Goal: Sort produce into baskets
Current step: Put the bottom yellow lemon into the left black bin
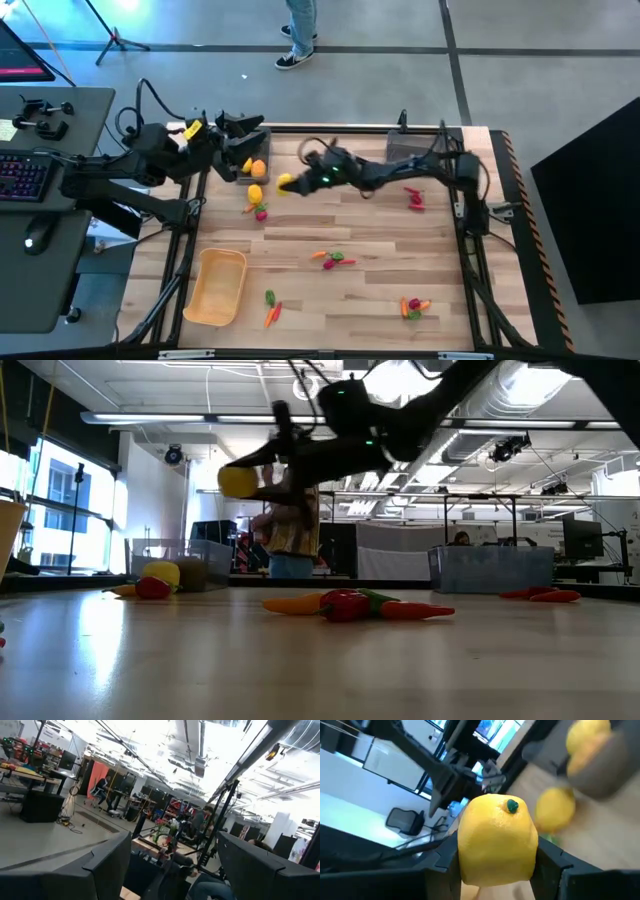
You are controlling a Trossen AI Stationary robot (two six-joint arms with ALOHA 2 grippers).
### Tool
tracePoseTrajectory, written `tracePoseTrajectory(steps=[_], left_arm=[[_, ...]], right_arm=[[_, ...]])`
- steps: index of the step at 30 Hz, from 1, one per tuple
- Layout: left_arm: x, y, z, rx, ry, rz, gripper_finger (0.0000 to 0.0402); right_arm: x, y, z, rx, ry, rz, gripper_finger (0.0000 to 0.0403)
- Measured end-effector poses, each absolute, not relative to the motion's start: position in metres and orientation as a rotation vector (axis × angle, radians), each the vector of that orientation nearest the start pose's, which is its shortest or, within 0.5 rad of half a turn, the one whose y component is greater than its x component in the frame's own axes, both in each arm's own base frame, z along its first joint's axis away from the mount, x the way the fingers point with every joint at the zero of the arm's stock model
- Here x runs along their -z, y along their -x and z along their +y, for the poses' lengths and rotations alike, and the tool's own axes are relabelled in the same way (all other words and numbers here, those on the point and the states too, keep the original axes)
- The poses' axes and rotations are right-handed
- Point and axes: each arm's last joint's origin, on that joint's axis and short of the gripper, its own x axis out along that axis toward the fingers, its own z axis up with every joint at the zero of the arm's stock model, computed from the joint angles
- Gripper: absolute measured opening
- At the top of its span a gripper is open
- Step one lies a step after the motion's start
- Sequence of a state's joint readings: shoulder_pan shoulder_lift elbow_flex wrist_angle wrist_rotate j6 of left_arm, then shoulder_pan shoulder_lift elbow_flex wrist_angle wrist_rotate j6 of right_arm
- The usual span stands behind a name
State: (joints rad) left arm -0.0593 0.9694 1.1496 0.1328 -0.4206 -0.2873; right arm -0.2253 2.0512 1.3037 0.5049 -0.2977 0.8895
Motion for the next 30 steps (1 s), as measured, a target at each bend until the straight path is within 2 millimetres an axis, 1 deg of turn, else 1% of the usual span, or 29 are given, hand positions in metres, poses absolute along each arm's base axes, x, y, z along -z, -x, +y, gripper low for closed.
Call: tracePoseTrajectory(steps=[4, 7, 11, 14, 17, 20, 27, 30], left_arm=[[-0.453, -0.191, 0.001, -0.313, 0.358, -0.357, 0.0278], [-0.453, -0.191, 0.001, -0.313, 0.357, -0.356, 0.0278], [-0.453, -0.191, 0.001, -0.313, 0.358, -0.356, 0.0278], [-0.453, -0.191, 0.001, -0.310, 0.371, -0.356, 0.0278], [-0.452, -0.191, 0.000, -0.304, 0.379, -0.352, 0.0278], [-0.452, -0.191, 0.000, -0.293, 0.379, -0.350, 0.0278], [-0.452, -0.191, 0.000, -0.289, 0.395, -0.348, 0.0278], [-0.452, -0.191, 0.000, -0.288, 0.401, -0.346, 0.0278]], right_arm=[[-0.204, -0.482, -0.118, 0.057, -0.890, 0.229, 0.0149], [-0.208, -0.503, -0.136, 0.084, -0.854, 0.239, 0.0149], [-0.203, -0.528, -0.154, 0.107, -0.824, 0.245, 0.0149], [-0.199, -0.542, -0.165, 0.138, -0.827, 0.217, 0.0152], [-0.193, -0.552, -0.170, 0.145, -0.847, 0.199, 0.0162], [-0.190, -0.558, -0.171, 0.149, -0.865, 0.183, 0.0176], [-0.191, -0.558, -0.173, 0.178, -0.854, 0.164, 0.0204], [-0.191, -0.558, -0.175, 0.180, -0.810, 0.162, 0.0227]])
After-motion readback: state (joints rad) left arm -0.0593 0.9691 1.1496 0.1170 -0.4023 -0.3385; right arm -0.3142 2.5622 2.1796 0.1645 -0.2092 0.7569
